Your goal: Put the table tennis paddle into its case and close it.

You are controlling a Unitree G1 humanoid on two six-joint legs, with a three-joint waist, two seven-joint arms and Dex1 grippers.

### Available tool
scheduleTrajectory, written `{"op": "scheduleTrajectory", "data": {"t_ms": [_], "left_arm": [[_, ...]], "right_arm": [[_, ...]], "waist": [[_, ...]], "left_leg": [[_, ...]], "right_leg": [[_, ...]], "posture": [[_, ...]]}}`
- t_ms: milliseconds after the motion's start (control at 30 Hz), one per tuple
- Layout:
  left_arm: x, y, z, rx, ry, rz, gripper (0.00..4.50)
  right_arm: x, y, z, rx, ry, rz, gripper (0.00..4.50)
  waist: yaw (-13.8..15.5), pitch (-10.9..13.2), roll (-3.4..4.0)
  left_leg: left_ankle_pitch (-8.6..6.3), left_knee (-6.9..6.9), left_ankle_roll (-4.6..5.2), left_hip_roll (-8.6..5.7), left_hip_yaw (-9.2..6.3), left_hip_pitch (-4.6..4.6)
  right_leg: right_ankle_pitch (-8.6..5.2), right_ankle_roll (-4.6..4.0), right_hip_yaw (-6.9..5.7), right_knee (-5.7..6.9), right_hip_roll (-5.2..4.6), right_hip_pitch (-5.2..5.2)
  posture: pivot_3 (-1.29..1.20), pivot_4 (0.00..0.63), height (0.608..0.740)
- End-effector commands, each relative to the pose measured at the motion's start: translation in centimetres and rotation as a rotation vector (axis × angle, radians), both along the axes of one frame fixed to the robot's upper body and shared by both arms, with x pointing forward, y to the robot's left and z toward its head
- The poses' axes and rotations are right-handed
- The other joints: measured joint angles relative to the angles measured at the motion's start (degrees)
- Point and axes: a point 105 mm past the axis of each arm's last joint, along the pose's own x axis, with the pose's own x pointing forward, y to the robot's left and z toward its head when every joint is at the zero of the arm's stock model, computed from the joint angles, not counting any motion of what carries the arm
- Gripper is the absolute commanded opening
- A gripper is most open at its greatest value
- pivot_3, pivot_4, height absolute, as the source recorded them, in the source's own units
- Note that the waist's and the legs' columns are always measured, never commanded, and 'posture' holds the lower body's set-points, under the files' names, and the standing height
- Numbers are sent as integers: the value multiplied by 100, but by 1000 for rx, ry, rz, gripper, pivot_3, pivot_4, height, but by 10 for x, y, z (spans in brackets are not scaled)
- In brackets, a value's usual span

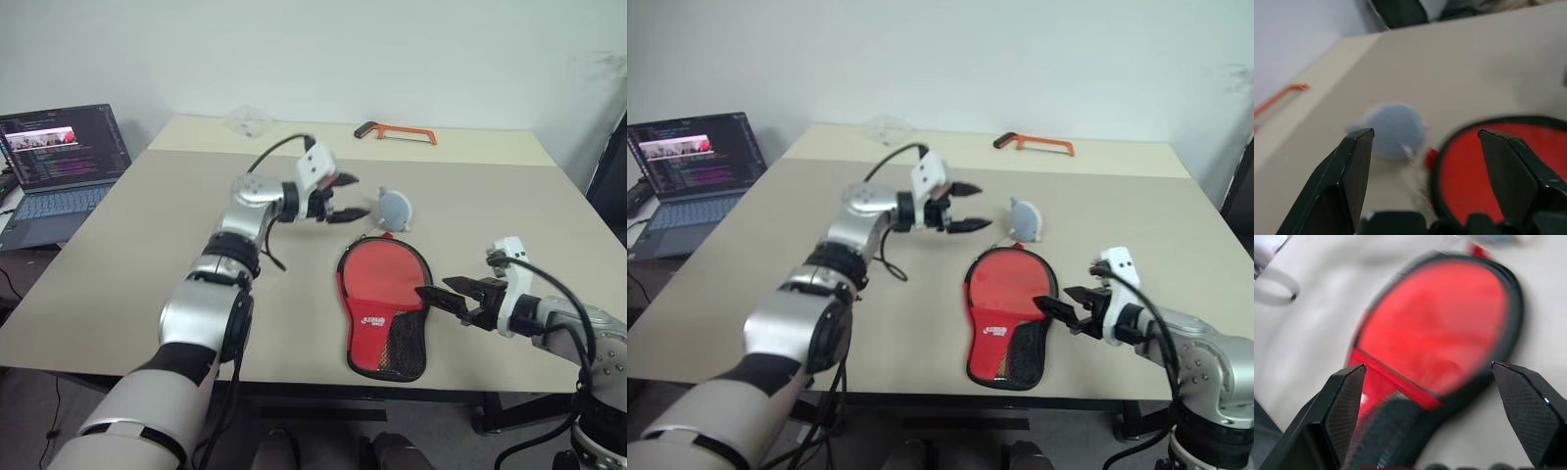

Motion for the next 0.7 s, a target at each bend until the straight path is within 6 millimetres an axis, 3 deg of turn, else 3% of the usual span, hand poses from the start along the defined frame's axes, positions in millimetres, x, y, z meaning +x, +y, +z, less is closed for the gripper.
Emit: {"op": "scheduleTrajectory", "data": {"t_ms": [33, 300, 467, 700], "left_arm": [[-2, 12, 20, -21, -53, 10, 3691], [-26, 43, 26, -32, -3, 12, 3691], [-30, 53, 33, -33, -11, 76, 3691], [-35, 56, 34, -38, -11, 116, 3691]], "right_arm": [[-13, -1, -8, 69, 59, 21, 4500], [-48, 17, -33, 204, 200, 140, 4500], [-48, 30, -47, 218, 268, 130, 4500], [-41, 52, -51, 250, 302, 177, 4500]], "waist": [[-5, 0, 0], [-45, -1, 2], [-81, -1, 2], [-134, -2, 1]], "left_leg": [[0, 3, 0, 1, -3, -1], [0, 7, 0, 2, -3, 2], [7, 17, 11, 4, -7, 3], [13, 26, 21, 11, -6, 12]], "right_leg": [[0, 1, -1, 3, 1, 0], [-1, 5, 0, 0, -1, 8], [-4, 16, 1, 0, 2, 10], [12, 21, 6, -2, 7, 16]], "posture": [[0, 150, 740], [0, 150, 740], [0, 150, 740], [0, 150, 740]]}}
